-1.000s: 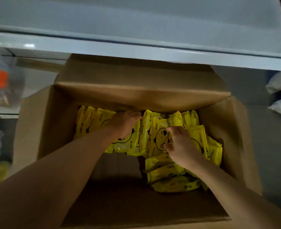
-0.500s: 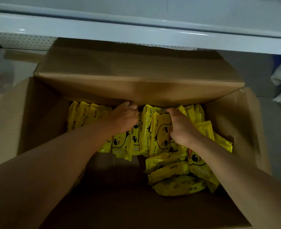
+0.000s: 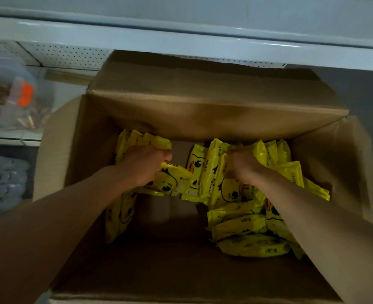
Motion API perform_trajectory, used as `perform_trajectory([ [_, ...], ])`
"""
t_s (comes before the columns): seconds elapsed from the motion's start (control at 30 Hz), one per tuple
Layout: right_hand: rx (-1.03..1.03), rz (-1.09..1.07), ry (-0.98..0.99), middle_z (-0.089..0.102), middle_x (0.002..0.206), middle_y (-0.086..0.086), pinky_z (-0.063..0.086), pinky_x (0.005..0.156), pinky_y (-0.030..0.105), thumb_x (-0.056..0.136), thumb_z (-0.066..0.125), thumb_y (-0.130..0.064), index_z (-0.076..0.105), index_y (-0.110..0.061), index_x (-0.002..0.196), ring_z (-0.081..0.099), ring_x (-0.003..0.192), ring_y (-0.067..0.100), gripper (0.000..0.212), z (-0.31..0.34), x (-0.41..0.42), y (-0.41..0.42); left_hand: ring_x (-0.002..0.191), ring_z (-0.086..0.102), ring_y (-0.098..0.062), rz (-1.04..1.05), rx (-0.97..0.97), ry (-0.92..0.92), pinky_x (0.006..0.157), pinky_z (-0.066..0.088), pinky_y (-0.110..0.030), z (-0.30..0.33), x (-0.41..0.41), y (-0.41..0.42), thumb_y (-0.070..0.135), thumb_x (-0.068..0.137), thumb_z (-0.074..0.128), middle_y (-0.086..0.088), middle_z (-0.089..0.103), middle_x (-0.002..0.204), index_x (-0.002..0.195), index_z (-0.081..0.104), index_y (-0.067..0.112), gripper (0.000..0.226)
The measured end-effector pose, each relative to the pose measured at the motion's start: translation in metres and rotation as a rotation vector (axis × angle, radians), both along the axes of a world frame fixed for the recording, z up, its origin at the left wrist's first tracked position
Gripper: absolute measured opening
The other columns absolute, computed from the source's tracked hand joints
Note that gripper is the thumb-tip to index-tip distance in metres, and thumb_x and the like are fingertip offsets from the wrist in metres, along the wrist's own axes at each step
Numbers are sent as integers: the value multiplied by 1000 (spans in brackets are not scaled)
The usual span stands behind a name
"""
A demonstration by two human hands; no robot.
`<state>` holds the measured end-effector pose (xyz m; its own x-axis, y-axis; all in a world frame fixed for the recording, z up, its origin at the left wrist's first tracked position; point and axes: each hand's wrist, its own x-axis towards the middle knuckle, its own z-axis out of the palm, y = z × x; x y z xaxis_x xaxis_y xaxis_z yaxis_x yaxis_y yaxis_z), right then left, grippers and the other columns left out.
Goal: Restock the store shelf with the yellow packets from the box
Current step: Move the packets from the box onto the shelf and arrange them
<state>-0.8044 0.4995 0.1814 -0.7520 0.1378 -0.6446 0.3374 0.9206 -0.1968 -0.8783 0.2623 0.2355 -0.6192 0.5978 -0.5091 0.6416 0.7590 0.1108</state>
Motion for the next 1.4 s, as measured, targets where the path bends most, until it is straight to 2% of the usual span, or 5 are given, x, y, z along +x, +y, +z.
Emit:
perform_trajectory([
  [0.27,-46,63,104,56,125,14,50,86,37,92,57,-18,35,-22,140,58,108,30,53,57,30,0,113,55,-24,162,42,91,91,45,-38,42,15,-2,13,94,49,-2,60,119,129,50,34,41],
  [0.73,-360,-376,655,54,84,15,26,61,29,98,44,-25,41,-12,93,50,79,26,14,272,71,37,76,50,-24,593,420,129,65,37,-28,235,31,-2,9,92,45,-12,58,87,96,62,11,18],
  [0.9,-541,-476,835,56,77,19,47,69,39,71,54,-69,45,-12,84,52,74,24,59,351,79,33,85,56,-30,626,524,203,70,44,-31,312,44,1,8,86,46,-12,64,93,86,62,23,21],
  [1.2,-523,-394,1130,65,97,14,47,81,36,96,48,-22,51,-4,104,60,87,24,20,463,67,41,94,58,-31,624,632,381,76,47,-35,428,42,1,10,87,44,-11,64,102,100,64,25,28],
  [1.4,-643,-482,1303,60,96,24,49,86,57,86,51,-58,47,-9,96,60,89,37,50,525,21,51,101,54,-27,576,705,472,85,48,-37,501,10,-8,12,90,44,-7,59,119,107,63,25,28],
])
